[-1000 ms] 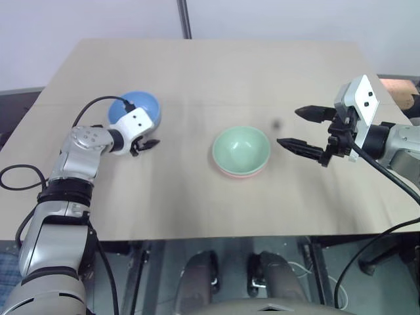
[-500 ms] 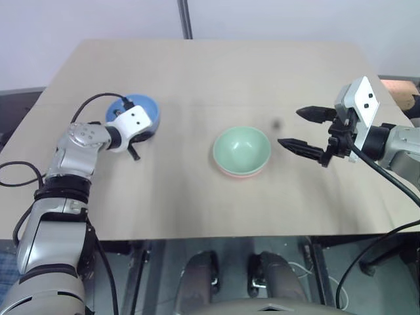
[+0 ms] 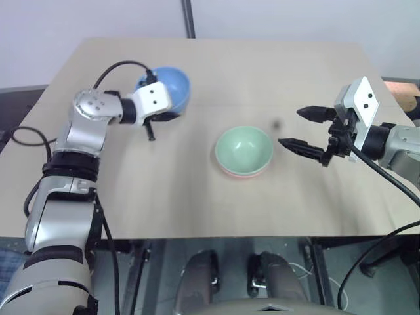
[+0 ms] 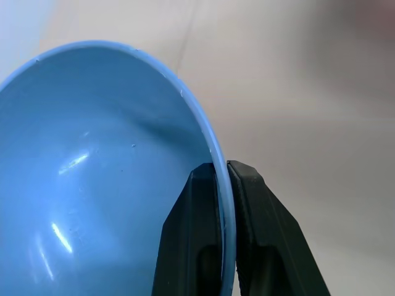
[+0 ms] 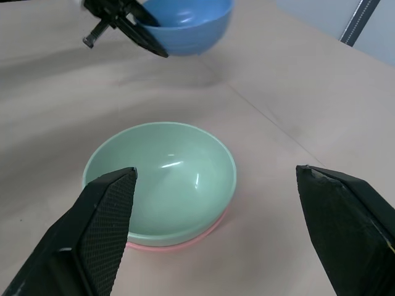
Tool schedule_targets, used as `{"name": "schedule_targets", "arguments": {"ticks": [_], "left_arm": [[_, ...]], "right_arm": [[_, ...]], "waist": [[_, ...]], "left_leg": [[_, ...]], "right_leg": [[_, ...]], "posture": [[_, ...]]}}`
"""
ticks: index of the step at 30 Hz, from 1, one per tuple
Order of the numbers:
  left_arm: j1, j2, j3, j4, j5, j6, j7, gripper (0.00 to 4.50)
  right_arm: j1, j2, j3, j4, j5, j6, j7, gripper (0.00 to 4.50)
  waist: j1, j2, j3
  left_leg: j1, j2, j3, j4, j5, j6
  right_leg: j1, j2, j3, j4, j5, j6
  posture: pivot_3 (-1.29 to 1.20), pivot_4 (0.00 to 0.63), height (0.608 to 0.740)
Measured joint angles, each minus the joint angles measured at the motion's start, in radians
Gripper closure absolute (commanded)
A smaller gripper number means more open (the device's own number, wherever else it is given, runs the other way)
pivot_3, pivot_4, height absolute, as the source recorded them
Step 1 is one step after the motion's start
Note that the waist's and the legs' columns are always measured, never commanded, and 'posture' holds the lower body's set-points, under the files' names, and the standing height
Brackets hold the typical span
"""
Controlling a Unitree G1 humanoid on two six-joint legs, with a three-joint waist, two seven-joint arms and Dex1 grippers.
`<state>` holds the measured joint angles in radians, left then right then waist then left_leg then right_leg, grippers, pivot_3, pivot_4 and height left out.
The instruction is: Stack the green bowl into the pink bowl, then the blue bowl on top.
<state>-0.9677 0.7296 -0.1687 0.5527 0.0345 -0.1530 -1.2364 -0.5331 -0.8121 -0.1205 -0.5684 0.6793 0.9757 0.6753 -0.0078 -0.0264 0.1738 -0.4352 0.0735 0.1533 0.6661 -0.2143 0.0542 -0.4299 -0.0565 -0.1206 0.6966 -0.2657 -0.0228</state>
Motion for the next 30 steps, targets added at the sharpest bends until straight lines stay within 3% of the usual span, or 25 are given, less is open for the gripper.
{"name": "schedule_targets", "arguments": {"ticks": [8, 16, 17, 20, 22, 23, 26, 30], "left_arm": [[0.030, -0.068, -0.072, -0.245, -0.137, -0.048, -0.243, 4.28], [0.070, -0.101, -0.098, -0.336, -0.216, -0.024, -0.339, 4.28], [0.070, -0.103, -0.098, -0.336, -0.216, -0.024, -0.339, 3.79], [0.070, -0.114, -0.098, -0.336, -0.233, -0.023, -0.339, 3.01], [0.070, -0.115, -0.097, -0.336, -0.235, -0.024, -0.339, 1.87], [0.070, -0.115, -0.097, -0.336, -0.235, -0.024, -0.339, 1.64], [0.070, -0.123, -0.091, -0.335, -0.239, -0.038, -0.336, 0.20], [0.070, -0.133, -0.073, -0.334, -0.244, -0.055, -0.322, 0.09]], "right_arm": [[-0.002, -0.007, 0.010, 0.003, -0.008, -0.003, 0.004, 0.00], [-0.007, -0.007, 0.029, 0.003, -0.010, -0.004, 0.003, 0.00], [-0.007, -0.007, 0.029, 0.003, -0.011, -0.004, 0.003, 0.00], [-0.008, -0.008, 0.029, 0.003, -0.013, -0.005, 0.003, 0.00], [-0.008, -0.008, 0.030, 0.003, -0.014, -0.005, 0.003, 0.00], [-0.008, -0.009, 0.030, 0.003, -0.014, -0.005, 0.004, 0.00], [-0.010, -0.009, 0.033, 0.003, -0.016, -0.006, 0.005, 0.00], [-0.015, -0.009, 0.036, 0.004, -0.019, -0.012, 0.011, 0.00]], "waist": [[-0.005, 0.000, 0.000], [-0.002, 0.000, 0.000], [-0.002, 0.000, 0.000], [-0.002, 0.000, 0.000], [-0.002, 0.000, 0.000], [-0.002, 0.000, 0.000], [-0.003, 0.000, 0.000], [-0.003, 0.000, 0.000]], "left_leg": [[0.002, 0.000, 0.001, 0.000, 0.000, 0.000], [0.002, 0.000, 0.001, 0.001, 0.000, 0.000], [0.002, 0.000, 0.001, 0.001, 0.000, 0.000], [0.002, 0.000, 0.001, 0.001, 0.000, 0.000], [0.002, 0.000, 0.001, 0.001, 0.000, 0.000], [0.002, 0.000, 0.001, 0.001, 0.000, 0.000], [0.002, 0.000, 0.001, 0.001, 0.000, 0.000], [0.002, 0.000, 0.001, 0.001, 0.000, 0.000]], "right_leg": [[0.000, 0.001, 0.002, 0.001, 0.000, 0.000], [0.001, 0.001, 0.002, 0.001, 0.000, 0.000], [0.001, 0.001, 0.002, 0.001, 0.000, 0.000], [0.001, 0.001, 0.002, 0.001, 0.000, 0.000], [0.001, 0.001, 0.002, 0.001, 0.000, 0.000], [0.001, 0.002, 0.002, 0.001, 0.000, 0.000], [0.001, 0.001, 0.002, 0.001, 0.000, 0.000], [0.001, 0.001, 0.002, 0.001, 0.000, 0.000]], "posture": [[0.00, 0.150, 0.739], [0.00, 0.150, 0.739], [0.00, 0.150, 0.739], [0.00, 0.150, 0.739], [0.00, 0.150, 0.739], [0.00, 0.150, 0.739], [0.00, 0.150, 0.739], [0.00, 0.150, 0.739]]}}
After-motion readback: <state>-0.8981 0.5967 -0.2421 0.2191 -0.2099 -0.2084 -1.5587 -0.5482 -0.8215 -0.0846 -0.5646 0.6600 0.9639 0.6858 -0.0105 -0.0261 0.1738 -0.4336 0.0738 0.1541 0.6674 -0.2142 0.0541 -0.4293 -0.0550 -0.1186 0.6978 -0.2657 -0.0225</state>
